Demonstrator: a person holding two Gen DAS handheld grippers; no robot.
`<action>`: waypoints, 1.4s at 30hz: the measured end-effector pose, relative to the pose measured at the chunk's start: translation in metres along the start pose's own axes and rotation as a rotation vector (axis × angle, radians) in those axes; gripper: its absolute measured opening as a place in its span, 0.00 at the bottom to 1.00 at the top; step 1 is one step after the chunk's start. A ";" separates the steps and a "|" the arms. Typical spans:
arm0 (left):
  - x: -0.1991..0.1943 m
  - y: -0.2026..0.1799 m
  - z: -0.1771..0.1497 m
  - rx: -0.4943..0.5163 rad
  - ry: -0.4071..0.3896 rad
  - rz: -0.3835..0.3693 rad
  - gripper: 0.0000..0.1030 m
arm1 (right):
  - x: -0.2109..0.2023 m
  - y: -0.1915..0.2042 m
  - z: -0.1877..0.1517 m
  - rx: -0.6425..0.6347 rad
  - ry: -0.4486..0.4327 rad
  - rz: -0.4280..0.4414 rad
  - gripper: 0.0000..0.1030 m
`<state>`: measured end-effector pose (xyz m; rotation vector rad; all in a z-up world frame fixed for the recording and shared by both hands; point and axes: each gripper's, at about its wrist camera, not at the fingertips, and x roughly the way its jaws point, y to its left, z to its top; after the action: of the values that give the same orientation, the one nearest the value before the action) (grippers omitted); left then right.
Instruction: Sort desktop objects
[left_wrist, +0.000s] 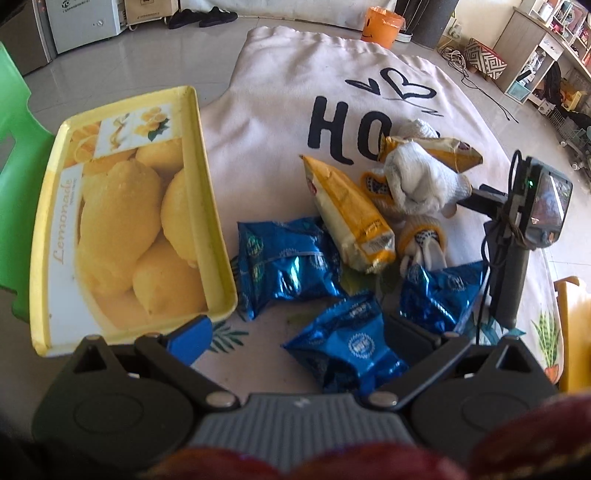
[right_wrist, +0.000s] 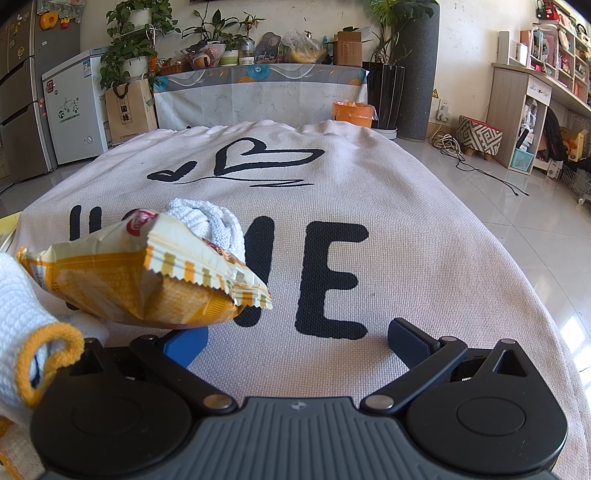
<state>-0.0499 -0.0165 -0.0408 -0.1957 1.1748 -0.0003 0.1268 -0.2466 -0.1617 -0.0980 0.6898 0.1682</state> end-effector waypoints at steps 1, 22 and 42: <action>0.001 -0.002 -0.007 0.000 0.007 -0.001 1.00 | 0.000 0.000 0.000 0.000 0.000 0.000 1.00; 0.051 -0.004 -0.043 -0.130 0.099 0.006 1.00 | 0.000 0.000 0.000 0.000 0.000 0.000 1.00; 0.080 -0.013 -0.007 -0.223 0.035 -0.063 1.00 | 0.000 0.000 0.000 0.001 0.000 0.000 1.00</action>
<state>-0.0245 -0.0381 -0.1147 -0.4306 1.2024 0.0725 0.1267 -0.2466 -0.1617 -0.0974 0.6900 0.1679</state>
